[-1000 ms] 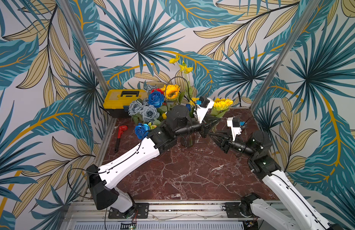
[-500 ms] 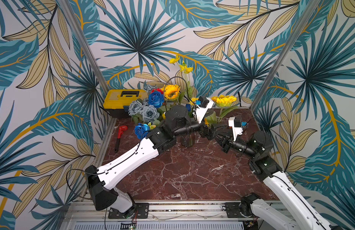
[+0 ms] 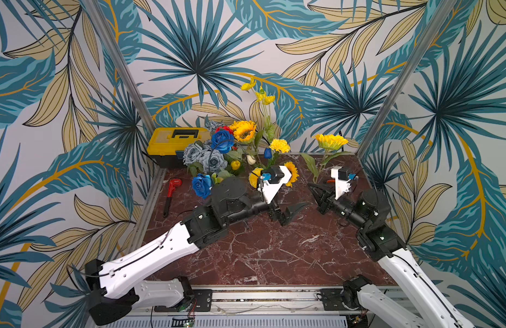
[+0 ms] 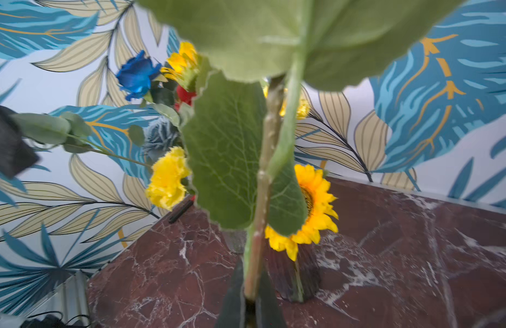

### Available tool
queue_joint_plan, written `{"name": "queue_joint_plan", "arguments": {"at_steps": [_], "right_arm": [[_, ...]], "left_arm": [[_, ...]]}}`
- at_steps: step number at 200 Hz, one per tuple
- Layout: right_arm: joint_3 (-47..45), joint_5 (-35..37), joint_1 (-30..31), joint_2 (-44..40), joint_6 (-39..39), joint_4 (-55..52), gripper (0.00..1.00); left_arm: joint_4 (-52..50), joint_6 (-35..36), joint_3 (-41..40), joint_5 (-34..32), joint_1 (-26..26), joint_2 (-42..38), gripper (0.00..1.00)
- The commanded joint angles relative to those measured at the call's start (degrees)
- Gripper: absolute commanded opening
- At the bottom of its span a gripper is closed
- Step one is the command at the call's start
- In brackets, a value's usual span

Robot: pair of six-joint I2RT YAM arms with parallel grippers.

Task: Pick out yellow flowers from the vase
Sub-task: Place the flower at the center of the board.

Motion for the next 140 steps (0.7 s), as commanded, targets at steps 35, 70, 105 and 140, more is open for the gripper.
{"name": "queue_joint_plan", "arguments": {"at_steps": [35, 70, 105, 140], "right_arm": [[3.06, 14.33, -0.42, 4.52, -2.26, -10.5, 0.0], [6.18, 17.49, -0.99, 10.57, -0.74, -15.21, 0.0], [9.01, 16.43, -1.88, 17.86, 0.4, -17.29, 0.0], [12.71, 14.07, -2.79, 28.16, 0.58, -19.85, 0.0]], "left_arm": [[-8.22, -0.28, -5.86, -25.19, 0.11, -20.5, 0.99], [-16.43, -5.69, -6.62, -39.34, 0.11, -24.18, 0.99], [-15.64, -9.13, -11.57, -44.76, 0.15, -29.79, 0.99], [-13.64, -7.18, -13.39, -44.68, 0.09, -31.52, 1.0]]}}
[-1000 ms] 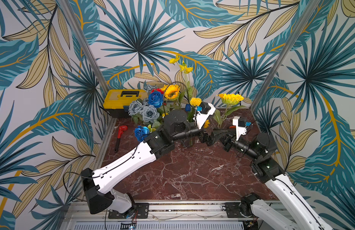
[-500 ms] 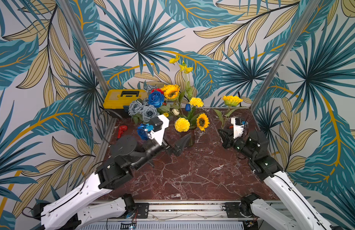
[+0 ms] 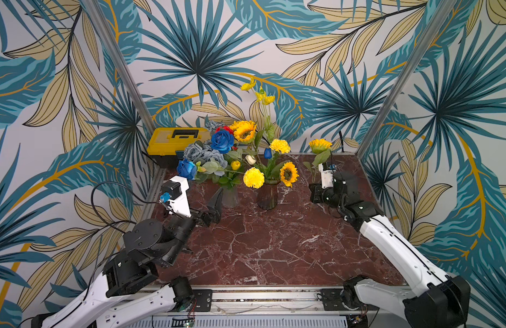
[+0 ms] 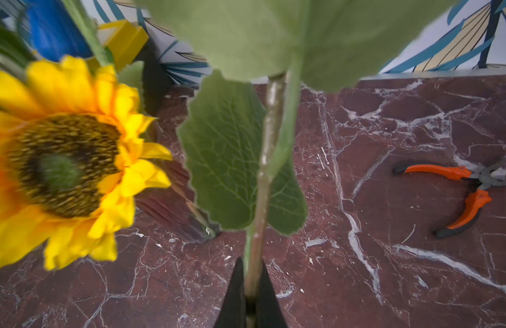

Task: Pick out yellow flowers from the vase
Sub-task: Place the flower at the center of the board.

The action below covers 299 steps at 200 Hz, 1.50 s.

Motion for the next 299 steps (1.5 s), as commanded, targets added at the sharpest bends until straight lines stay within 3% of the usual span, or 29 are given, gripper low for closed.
{"name": "queue_joint_plan", "arguments": {"at_steps": [1, 72, 171, 205, 240, 299], "right_arm": [[2.51, -1.3, -0.56, 5.77, 0.9, -3.73, 0.0], [7.54, -5.52, -2.68, 22.95, 3.25, -5.29, 0.0], [13.13, -9.53, -4.2, 34.21, 2.57, -13.19, 0.0], [12.82, -9.76, -4.21, 34.34, 2.52, -13.23, 0.18], [12.55, -10.46, -4.21, 33.81, 2.5, -13.21, 0.39], [10.64, -11.5, -4.21, 28.01, 2.7, -13.05, 0.48]], "left_arm": [[1.01, 0.3, -0.02, -2.51, 0.06, -1.03, 1.0], [1.09, 1.25, 0.4, 0.44, 0.14, 3.73, 0.99], [1.11, 2.26, 0.02, -2.48, 0.22, 4.24, 0.99], [2.16, 2.75, -0.66, -2.68, 1.85, 4.68, 0.99], [3.79, 1.76, -1.17, 2.23, 4.99, 7.1, 0.99], [10.16, 2.86, 1.34, 8.72, 10.55, 13.87, 1.0]]}}
